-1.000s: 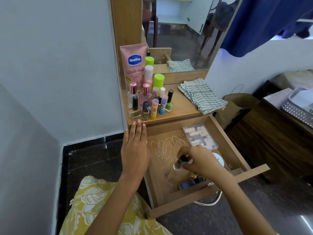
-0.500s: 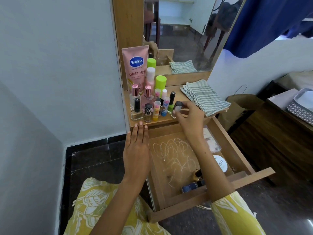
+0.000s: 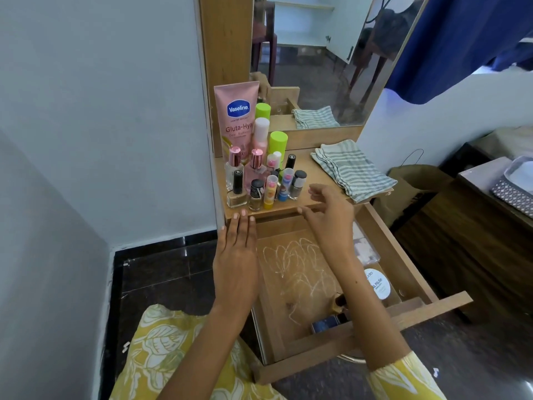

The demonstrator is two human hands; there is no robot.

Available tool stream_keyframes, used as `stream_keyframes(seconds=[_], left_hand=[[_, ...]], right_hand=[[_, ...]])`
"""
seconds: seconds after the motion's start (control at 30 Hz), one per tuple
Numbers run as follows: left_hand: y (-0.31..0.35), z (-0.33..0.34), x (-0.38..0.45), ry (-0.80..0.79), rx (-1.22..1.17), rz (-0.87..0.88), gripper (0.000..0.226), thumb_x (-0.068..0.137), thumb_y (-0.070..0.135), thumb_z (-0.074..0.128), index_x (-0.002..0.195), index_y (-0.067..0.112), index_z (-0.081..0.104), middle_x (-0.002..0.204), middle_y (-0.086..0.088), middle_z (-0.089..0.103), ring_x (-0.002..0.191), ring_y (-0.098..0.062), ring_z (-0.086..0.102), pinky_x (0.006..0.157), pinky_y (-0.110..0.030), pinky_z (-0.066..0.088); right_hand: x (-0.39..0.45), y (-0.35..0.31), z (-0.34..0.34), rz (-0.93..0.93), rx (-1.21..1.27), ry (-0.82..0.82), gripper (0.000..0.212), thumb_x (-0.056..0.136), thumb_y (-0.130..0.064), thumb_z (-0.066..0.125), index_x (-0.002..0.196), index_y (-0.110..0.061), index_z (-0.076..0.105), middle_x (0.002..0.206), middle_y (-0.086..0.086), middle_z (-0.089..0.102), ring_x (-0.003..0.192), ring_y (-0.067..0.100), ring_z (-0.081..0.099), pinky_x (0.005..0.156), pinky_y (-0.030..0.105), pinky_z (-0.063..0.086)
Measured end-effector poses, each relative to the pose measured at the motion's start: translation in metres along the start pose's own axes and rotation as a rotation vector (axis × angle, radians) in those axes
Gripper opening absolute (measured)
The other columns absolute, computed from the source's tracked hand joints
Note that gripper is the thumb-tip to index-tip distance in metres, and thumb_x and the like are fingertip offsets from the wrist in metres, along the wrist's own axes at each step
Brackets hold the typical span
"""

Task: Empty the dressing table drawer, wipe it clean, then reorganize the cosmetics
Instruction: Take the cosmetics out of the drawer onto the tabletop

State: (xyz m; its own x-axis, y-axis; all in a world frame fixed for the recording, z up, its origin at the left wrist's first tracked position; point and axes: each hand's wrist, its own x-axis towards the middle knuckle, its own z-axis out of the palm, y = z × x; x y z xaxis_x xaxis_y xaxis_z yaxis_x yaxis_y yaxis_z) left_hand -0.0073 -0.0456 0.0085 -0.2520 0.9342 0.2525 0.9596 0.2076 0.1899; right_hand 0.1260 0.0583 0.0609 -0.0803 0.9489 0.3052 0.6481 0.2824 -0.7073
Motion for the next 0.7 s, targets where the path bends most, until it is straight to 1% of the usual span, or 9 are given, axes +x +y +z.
stream_keyframes(seconds=[0.07, 0.13, 0.2, 0.23, 0.33, 0.4, 0.5, 0.63, 0.7], left_hand=[[0.000, 0.000, -0.001, 0.002, 0.015, 0.009, 0.054, 0.102, 0.025, 0.023, 0.142, 0.013, -0.010, 0.156, -0.006, -0.007, 0.143, -0.021, -0.010, 0.112, -0.036, -0.013], [0.001, -0.001, -0.001, 0.012, 0.000, 0.012, 0.054, 0.101, 0.023, 0.028, 0.145, 0.012, -0.003, 0.156, -0.007, -0.001, 0.144, -0.021, -0.005, 0.114, -0.036, -0.008], [0.002, -0.004, -0.001, 0.018, -0.029, 0.010, 0.054, 0.100, 0.020, 0.035, 0.146, 0.011, 0.008, 0.155, -0.008, 0.007, 0.144, -0.021, 0.001, 0.115, -0.036, -0.004], [0.003, -0.005, -0.001, 0.020, -0.034, 0.010, 0.054, 0.099, 0.019, 0.038, 0.146, 0.010, 0.012, 0.155, -0.008, 0.010, 0.144, -0.022, 0.004, 0.115, -0.036, -0.003], [0.003, -0.007, -0.001, 0.020, -0.035, 0.015, 0.054, 0.098, 0.018, 0.040, 0.146, 0.009, 0.018, 0.154, -0.009, 0.013, 0.144, -0.022, 0.006, 0.114, -0.035, -0.004], [0.003, -0.008, -0.001, 0.015, -0.030, 0.014, 0.053, 0.099, 0.019, 0.037, 0.147, 0.009, 0.017, 0.155, -0.009, 0.012, 0.144, -0.021, 0.005, 0.114, -0.035, -0.005], [0.004, -0.009, -0.001, 0.010, -0.021, 0.015, 0.052, 0.099, 0.020, 0.034, 0.147, 0.008, 0.017, 0.155, -0.009, 0.011, 0.144, -0.022, 0.005, 0.114, -0.035, -0.005], [0.002, -0.008, -0.001, 0.011, 0.006, 0.016, 0.052, 0.100, 0.024, 0.027, 0.148, 0.011, 0.009, 0.156, -0.007, 0.003, 0.144, -0.020, -0.002, 0.114, -0.035, -0.007], [0.002, -0.007, -0.002, 0.016, 0.007, 0.012, 0.053, 0.100, 0.024, 0.027, 0.148, 0.011, 0.007, 0.156, -0.006, 0.002, 0.144, -0.020, -0.003, 0.115, -0.035, -0.007]], right_hand=[[-0.011, 0.005, -0.023, -0.048, -0.093, -0.139, 0.023, 0.079, -0.011, 0.074, 0.100, -0.017, 0.068, 0.096, -0.005, 0.069, 0.087, 0.009, 0.064, 0.083, 0.030, 0.055], [-0.021, 0.011, -0.046, -0.062, -0.271, -0.425, 0.011, 0.082, -0.016, 0.070, 0.093, -0.018, 0.069, 0.089, -0.007, 0.068, 0.084, 0.011, 0.065, 0.081, 0.032, 0.055], [-0.032, 0.015, -0.061, -0.036, -0.449, -0.673, 0.016, 0.082, -0.025, 0.071, 0.097, -0.021, 0.069, 0.095, -0.009, 0.066, 0.092, 0.010, 0.062, 0.083, 0.029, 0.052], [-0.038, 0.017, -0.066, -0.015, -0.511, -0.739, 0.022, 0.081, -0.031, 0.072, 0.102, -0.023, 0.068, 0.100, -0.009, 0.066, 0.095, 0.009, 0.061, 0.083, 0.026, 0.050], [-0.055, 0.023, -0.073, 0.011, -0.656, -0.798, 0.036, 0.077, -0.041, 0.073, 0.110, -0.029, 0.065, 0.108, -0.012, 0.063, 0.098, 0.008, 0.059, 0.080, 0.023, 0.048], [-0.062, 0.028, -0.073, 0.049, -0.705, -0.835, 0.040, 0.074, -0.037, 0.076, 0.111, -0.031, 0.063, 0.110, -0.011, 0.062, 0.096, 0.010, 0.060, 0.079, 0.025, 0.050], [-0.066, 0.032, -0.068, 0.077, -0.788, -0.885, 0.043, 0.077, -0.025, 0.075, 0.117, -0.026, 0.060, 0.117, -0.003, 0.060, 0.099, 0.018, 0.062, 0.081, 0.030, 0.053], [-0.067, 0.035, -0.056, 0.006, -0.917, -0.856, 0.035, 0.082, -0.012, 0.066, 0.115, -0.021, 0.061, 0.114, 0.002, 0.062, 0.099, 0.023, 0.063, 0.076, 0.030, 0.050], [-0.064, 0.035, -0.054, 0.003, -0.873, -0.817, 0.028, 0.082, -0.011, 0.066, 0.108, -0.022, 0.065, 0.110, 0.001, 0.063, 0.096, 0.021, 0.064, 0.074, 0.028, 0.051]])
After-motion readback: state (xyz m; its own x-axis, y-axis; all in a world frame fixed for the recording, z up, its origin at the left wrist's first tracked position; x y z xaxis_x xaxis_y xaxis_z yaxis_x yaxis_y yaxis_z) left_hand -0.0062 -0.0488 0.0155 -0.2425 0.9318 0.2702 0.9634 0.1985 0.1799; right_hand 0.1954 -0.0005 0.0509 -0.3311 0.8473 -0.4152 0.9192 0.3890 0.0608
